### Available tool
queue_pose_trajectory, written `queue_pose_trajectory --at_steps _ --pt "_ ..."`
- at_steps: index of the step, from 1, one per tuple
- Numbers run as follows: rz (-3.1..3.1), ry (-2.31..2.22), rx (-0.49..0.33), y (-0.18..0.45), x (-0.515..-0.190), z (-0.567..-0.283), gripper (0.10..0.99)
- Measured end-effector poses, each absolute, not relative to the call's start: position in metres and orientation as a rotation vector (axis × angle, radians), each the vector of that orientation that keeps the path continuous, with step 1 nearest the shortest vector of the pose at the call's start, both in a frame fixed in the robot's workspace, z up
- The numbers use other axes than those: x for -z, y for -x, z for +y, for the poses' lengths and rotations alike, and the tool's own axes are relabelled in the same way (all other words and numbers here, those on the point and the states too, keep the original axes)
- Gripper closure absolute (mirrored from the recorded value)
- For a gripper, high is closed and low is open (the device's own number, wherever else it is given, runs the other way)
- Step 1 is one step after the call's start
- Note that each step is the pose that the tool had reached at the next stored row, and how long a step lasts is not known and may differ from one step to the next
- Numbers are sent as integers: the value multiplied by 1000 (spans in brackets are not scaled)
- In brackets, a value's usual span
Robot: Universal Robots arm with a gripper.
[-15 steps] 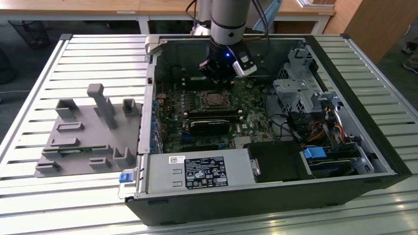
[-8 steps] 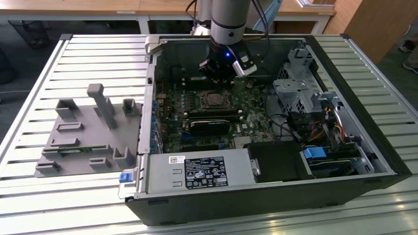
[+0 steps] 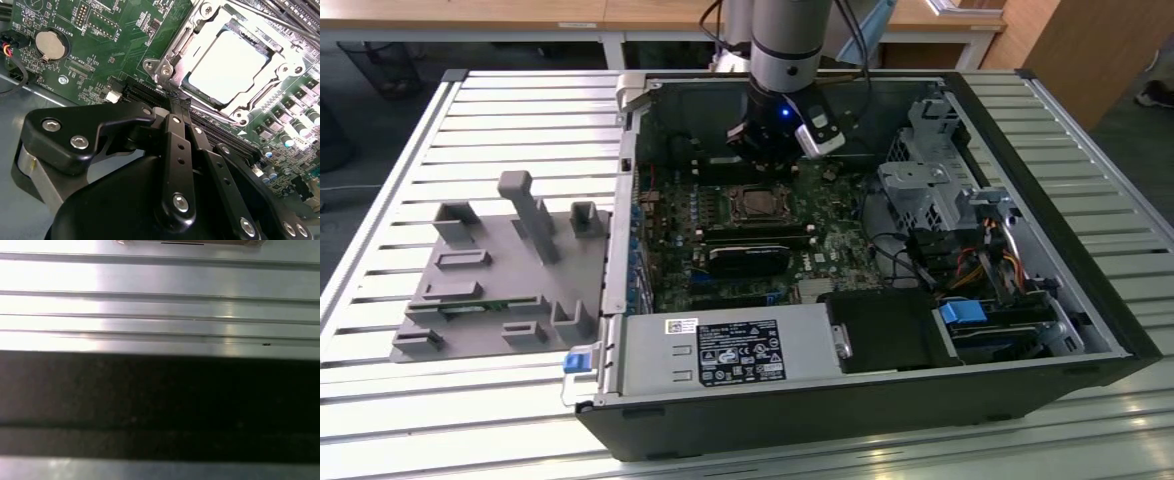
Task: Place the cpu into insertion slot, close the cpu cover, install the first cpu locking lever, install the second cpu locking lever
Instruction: 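Install the first cpu locking lever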
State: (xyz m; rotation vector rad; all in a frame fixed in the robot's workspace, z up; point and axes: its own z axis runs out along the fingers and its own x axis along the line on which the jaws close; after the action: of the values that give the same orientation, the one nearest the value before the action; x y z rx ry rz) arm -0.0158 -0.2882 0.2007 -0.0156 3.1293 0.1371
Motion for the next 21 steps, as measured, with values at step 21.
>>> queue_pose_trajectory --at_steps 21 --pt "3131 16 -99 16 -200 -288 965"
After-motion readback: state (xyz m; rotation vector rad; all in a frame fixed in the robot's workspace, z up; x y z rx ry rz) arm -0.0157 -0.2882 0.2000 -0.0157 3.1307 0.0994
